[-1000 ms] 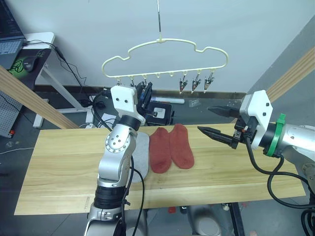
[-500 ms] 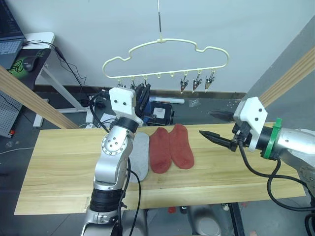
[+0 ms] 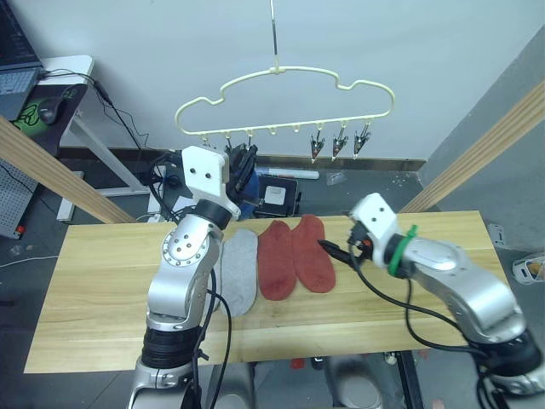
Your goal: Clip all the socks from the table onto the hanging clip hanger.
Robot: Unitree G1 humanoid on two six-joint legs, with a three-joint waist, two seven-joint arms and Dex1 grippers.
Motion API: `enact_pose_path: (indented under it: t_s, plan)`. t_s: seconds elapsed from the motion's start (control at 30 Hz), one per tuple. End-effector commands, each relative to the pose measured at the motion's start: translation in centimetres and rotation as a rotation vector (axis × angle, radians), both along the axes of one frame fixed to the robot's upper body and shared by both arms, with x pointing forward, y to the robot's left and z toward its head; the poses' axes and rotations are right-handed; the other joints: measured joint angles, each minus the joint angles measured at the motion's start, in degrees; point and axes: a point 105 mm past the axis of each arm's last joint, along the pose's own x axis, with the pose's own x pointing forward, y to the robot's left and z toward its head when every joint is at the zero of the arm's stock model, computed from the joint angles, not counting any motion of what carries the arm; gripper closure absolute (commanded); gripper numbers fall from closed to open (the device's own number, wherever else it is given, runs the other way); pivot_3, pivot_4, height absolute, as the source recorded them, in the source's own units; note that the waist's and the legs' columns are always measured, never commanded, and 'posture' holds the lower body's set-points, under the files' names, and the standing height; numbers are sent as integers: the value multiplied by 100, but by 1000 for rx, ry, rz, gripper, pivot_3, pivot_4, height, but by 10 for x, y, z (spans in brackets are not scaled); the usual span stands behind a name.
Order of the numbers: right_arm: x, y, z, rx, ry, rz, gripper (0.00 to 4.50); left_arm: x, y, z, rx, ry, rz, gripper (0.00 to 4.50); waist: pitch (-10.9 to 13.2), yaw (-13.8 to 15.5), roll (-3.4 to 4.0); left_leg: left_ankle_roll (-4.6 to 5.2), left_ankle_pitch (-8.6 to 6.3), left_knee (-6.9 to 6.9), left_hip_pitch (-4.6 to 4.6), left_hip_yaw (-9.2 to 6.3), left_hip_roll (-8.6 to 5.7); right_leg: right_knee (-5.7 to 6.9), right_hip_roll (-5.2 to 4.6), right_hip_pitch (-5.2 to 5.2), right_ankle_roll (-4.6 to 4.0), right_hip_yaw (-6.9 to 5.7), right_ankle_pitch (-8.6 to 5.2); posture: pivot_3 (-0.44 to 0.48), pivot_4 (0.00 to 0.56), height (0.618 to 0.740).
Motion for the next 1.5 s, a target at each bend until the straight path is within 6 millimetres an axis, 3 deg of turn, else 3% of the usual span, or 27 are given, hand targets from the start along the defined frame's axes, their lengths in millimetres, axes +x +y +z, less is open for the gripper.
enact_pose_path:
  t_s: [0.03, 0.23, 0.7, 0.83, 1.17, 1.37, 1.5]
  plan:
    - [20, 3, -7, 18, -33, -87, 0, -9, -3, 17, -8, -58, -26, 4117, 4, 10, 5, 0, 0, -1, 0, -1, 0, -1, 0, 0, -4, -1, 2, -181, 404, 740]
    - [53, 8, -27, 85, -1, -227, 0, -10, -2, 18, -1, -50, -30, 4119, 19, 22, 7, 0, 0, -2, -1, 2, 0, -3, -4, 0, -5, 2, 3, -156, 410, 740]
    - [69, 24, -53, 105, 23, -300, 0, -9, 0, 18, 2, -41, -28, 4121, 66, 25, 13, 0, -1, -9, -2, 3, 4, -4, -5, -2, -6, 2, 3, -143, 416, 740]
    - [66, 28, -58, 90, 22, -289, 929, -9, 2, 17, 3, -39, -24, 4121, 76, 22, 16, 0, -1, -10, -1, 2, 3, -5, -5, -3, -5, 1, 3, -142, 417, 740]
    - [57, 38, -59, 64, -7, -241, 4500, -10, 3, 14, 3, -34, -19, 4121, 78, 23, 17, -1, -1, -13, -1, 3, 4, -8, -5, -3, -4, 2, 2, -145, 415, 740]
    - [52, 36, -47, 67, -62, -217, 4500, -10, 4, 14, 1, -32, -29, 4121, 80, 24, 17, -2, -1, -16, -2, 3, 3, -10, -5, -4, -3, 2, 2, -146, 410, 740]
    - [41, 34, -24, 59, -141, -132, 4500, -12, 6, 19, -5, -35, -56, 4121, 103, 23, 21, -3, -1, -17, -3, 5, 3, -12, -6, -5, -2, 4, 1, -148, 405, 740]
